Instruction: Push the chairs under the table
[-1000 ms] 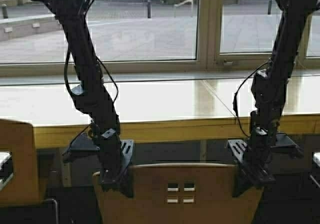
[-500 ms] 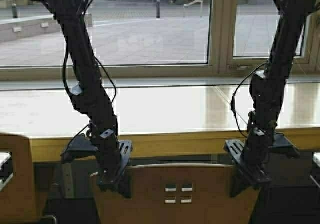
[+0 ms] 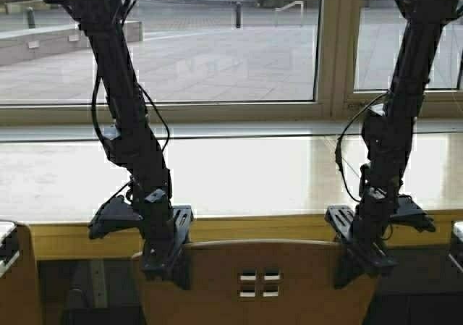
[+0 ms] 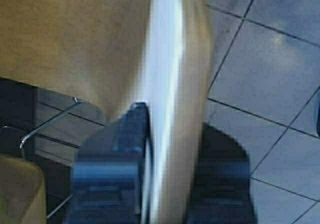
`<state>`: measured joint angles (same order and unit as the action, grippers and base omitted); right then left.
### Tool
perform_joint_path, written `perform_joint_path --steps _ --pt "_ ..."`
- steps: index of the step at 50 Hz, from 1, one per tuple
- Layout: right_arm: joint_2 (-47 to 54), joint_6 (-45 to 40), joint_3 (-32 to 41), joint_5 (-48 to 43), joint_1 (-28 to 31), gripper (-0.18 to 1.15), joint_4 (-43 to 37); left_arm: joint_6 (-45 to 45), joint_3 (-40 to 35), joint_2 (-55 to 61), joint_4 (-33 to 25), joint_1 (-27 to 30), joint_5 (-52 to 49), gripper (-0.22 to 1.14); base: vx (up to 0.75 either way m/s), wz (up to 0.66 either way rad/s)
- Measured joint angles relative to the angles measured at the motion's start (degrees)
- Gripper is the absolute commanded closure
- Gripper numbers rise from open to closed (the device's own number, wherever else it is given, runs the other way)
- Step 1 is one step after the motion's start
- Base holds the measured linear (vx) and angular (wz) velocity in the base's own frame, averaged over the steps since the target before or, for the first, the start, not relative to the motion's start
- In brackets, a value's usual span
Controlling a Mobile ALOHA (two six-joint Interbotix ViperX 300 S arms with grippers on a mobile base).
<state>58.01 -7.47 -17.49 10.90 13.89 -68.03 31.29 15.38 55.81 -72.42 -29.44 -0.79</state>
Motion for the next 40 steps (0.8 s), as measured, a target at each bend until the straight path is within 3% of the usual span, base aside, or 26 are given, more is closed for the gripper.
perform_joint_path --steps 40 --pt "0.3 0.0 0.6 -0.1 0.0 0.92 1.8 0.1 -0.1 0.8 -0.1 0.1 -0.4 0.87 0.14 0.00"
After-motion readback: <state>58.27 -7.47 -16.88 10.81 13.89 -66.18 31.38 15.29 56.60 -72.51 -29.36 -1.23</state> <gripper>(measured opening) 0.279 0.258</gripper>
